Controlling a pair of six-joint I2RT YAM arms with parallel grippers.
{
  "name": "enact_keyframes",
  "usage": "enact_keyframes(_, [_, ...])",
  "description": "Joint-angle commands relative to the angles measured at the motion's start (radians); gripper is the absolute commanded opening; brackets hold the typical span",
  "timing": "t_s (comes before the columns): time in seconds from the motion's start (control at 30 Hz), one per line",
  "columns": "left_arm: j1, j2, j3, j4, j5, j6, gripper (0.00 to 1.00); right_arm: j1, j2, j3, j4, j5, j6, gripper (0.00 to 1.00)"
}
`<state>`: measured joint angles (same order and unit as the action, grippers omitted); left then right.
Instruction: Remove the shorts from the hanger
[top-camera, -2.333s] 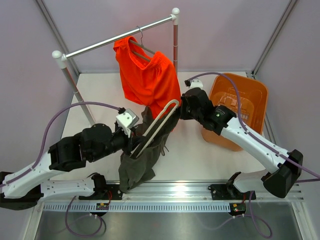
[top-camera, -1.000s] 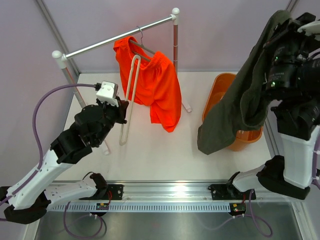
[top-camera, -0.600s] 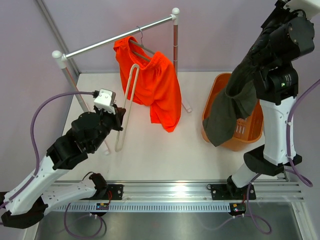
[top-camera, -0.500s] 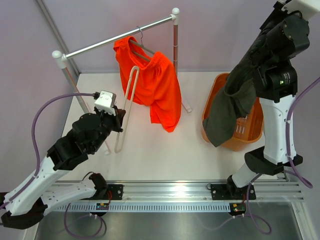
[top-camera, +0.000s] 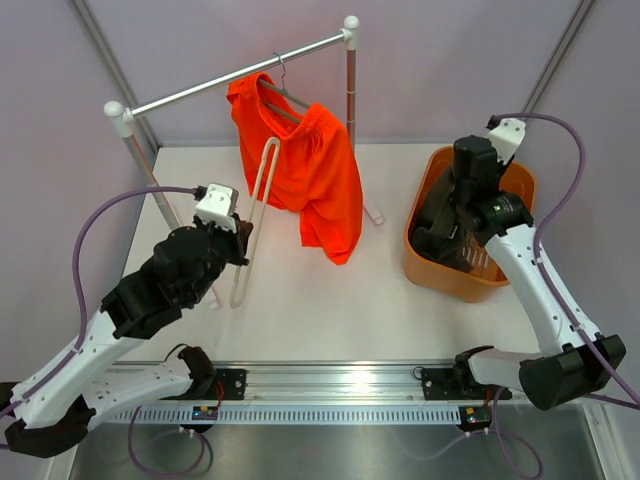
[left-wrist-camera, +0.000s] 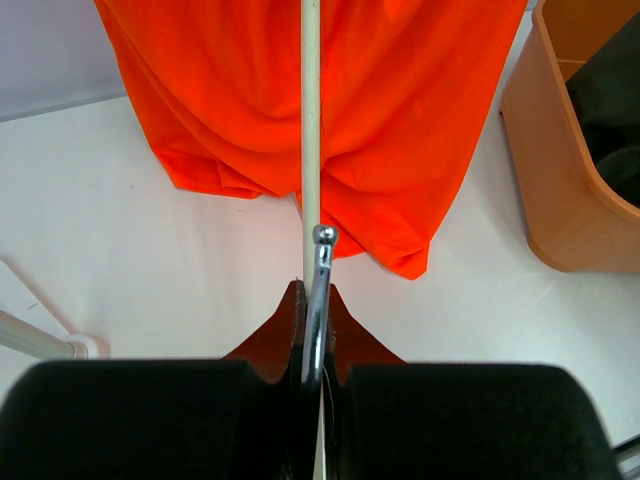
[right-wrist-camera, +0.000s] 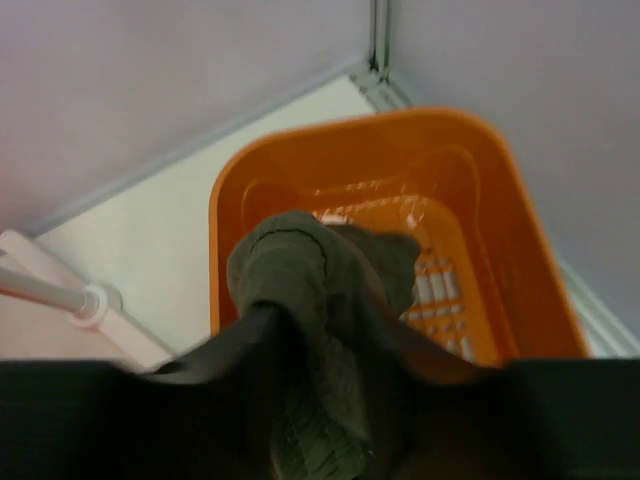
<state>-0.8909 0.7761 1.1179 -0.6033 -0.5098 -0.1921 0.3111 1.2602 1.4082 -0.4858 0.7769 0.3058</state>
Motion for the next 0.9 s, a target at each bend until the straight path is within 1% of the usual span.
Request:
enact_keyframes(0.0, [0.003,0.014,0.042,0.028,-0.054,-0.013,0.0,-0.004,-0.065,-0.063,0.009,-0.068,0.159,0.54])
enact_keyframes(0.03, [0.004,0.021,0.052,0.013,-0.064,-0.017,0.0,-0.004,-0.067,-0.063,-0.02,-0.073,0.168,0.64])
enact_keyframes(0.07, [0.004,0.035,0.074,0.002,-0.076,-0.03,0.0,-0.006,-0.079,-0.06,-0.028,-0.083,0.174,0.78])
enact_keyframes(0.13, [0.006,0.049,0.095,-0.024,-0.11,-0.049,0.0,-0.004,-0.114,-0.063,-0.034,-0.105,0.168,0.87])
enact_keyframes(0.17, [0.007,0.064,0.12,-0.039,-0.121,-0.055,0.0,-0.004,-0.13,-0.064,-0.031,-0.117,0.165,0.98])
enact_keyframes(0.27, [0.015,0.084,0.151,-0.087,-0.141,-0.067,0.0,-0.004,-0.179,-0.061,-0.036,-0.166,0.147,1.0])
enact_keyframes(0.37, [0.052,0.107,0.187,-0.125,-0.102,-0.067,0.0,-0.004,-0.223,-0.064,-0.051,-0.203,0.145,0.99])
enact_keyframes(0.5, [0.139,0.153,0.256,-0.179,0.031,-0.06,0.0,-0.004,-0.286,-0.1,-0.051,-0.263,0.153,0.99])
enact_keyframes(0.57, [0.197,0.179,0.318,-0.222,0.072,-0.05,0.0,-0.004,-0.312,-0.112,-0.05,-0.298,0.151,0.99])
enact_keyframes(0.6, [0.245,0.195,0.336,-0.233,0.123,-0.047,0.0,-0.004,-0.317,-0.112,-0.054,-0.312,0.153,0.99])
enact_keyframes(0.67, [0.296,0.235,0.381,-0.253,0.189,-0.04,0.0,-0.003,-0.326,-0.107,-0.066,-0.352,0.148,1.0])
enact_keyframes(0.7, [0.344,0.245,0.393,-0.253,0.265,-0.038,0.0,-0.003,-0.331,-0.109,-0.069,-0.366,0.148,1.0])
enact_keyframes(0.83, [0.42,0.331,0.506,-0.286,0.35,-0.012,0.0,-0.001,-0.358,-0.12,-0.073,-0.45,0.145,1.0])
enact_keyframes(0.87, [0.435,0.383,0.572,-0.297,0.362,-0.009,0.0,-0.003,-0.361,-0.12,-0.076,-0.461,0.145,1.0])
